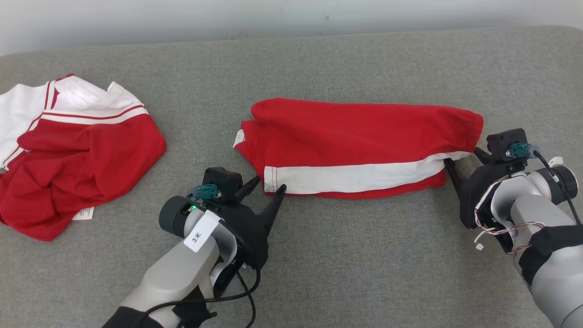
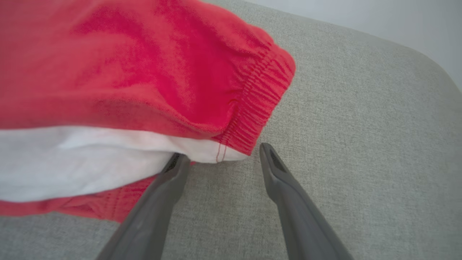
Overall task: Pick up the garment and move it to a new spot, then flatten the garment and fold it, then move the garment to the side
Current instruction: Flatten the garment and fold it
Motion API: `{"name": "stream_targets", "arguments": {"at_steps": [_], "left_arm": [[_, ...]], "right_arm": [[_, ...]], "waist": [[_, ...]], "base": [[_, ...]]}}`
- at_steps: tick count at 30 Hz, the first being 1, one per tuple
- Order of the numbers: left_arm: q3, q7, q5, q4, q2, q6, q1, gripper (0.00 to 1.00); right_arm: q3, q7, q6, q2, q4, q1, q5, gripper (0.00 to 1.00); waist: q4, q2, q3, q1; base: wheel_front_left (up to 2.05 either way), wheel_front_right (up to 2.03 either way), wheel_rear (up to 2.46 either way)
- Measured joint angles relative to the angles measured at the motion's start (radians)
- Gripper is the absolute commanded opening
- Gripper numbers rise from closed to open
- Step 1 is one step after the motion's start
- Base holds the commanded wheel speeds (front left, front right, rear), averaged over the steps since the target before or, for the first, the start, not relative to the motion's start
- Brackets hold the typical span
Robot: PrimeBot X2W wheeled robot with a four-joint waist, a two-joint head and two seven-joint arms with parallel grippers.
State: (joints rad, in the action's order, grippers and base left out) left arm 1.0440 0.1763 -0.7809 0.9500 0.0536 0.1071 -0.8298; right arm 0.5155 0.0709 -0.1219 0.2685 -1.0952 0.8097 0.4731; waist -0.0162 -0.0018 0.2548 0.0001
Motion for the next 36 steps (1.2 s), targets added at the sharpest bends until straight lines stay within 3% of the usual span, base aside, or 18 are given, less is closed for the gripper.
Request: {"name": "stream_targets", "arguments": {"at_steps": [1,2,3,15,24,31,36], "left_arm": [[0.001,0.0,0.0,0.002,-0.001,0.0,-0.001,0.35],[0.003,0.0,0.0,0.003,-0.002,0.0,-0.002,0.28],[0.005,0.0,0.0,0.004,-0.003,0.0,-0.004,0.0],[0.039,0.031,0.053,0.025,-0.01,-0.02,-0.037,0.0],[-0.053,0.055,-0.027,0.03,0.028,-0.017,0.021,0.0],[-0.122,0.063,-0.117,0.014,0.096,0.001,0.083,0.0],[-0.138,0.063,-0.144,-0.026,0.123,0.012,0.117,0.0]], "right_arm": [[0.0,0.0,0.0,-0.003,-0.002,0.0,0.0,0.27],[0.002,0.0,0.0,-0.005,-0.004,0.0,0.0,0.05],[0.004,0.001,0.0,-0.008,-0.006,0.0,-0.001,0.0],[-0.012,0.053,0.0,-0.015,-0.045,-0.003,0.018,0.0],[-0.056,0.07,-0.003,-0.035,-0.047,-0.056,0.109,0.0],[0.047,-0.01,-0.003,-0.048,0.081,-0.126,0.16,0.0],[0.133,-0.1,-0.003,-0.008,0.202,-0.159,0.229,0.0]], "waist": [[0.001,0.0,0.001,0.0],[0.002,0.0,0.001,0.0],[0.003,0.0,0.002,-0.0001],[0.007,0.0,-0.029,-0.0001],[0.004,0.0,-0.108,-0.0003],[-0.003,-0.0001,-0.177,-0.0003],[-0.014,-0.0001,-0.23,-0.0004]], "base": [[0.0,0.0,0.0],[0.0,0.0,0.0],[0.0,0.0,0.0],[0.0,0.0,0.0],[0.0,0.0,0.0],[0.0,0.0,0.0],[0.0,0.0,0.0]]}}
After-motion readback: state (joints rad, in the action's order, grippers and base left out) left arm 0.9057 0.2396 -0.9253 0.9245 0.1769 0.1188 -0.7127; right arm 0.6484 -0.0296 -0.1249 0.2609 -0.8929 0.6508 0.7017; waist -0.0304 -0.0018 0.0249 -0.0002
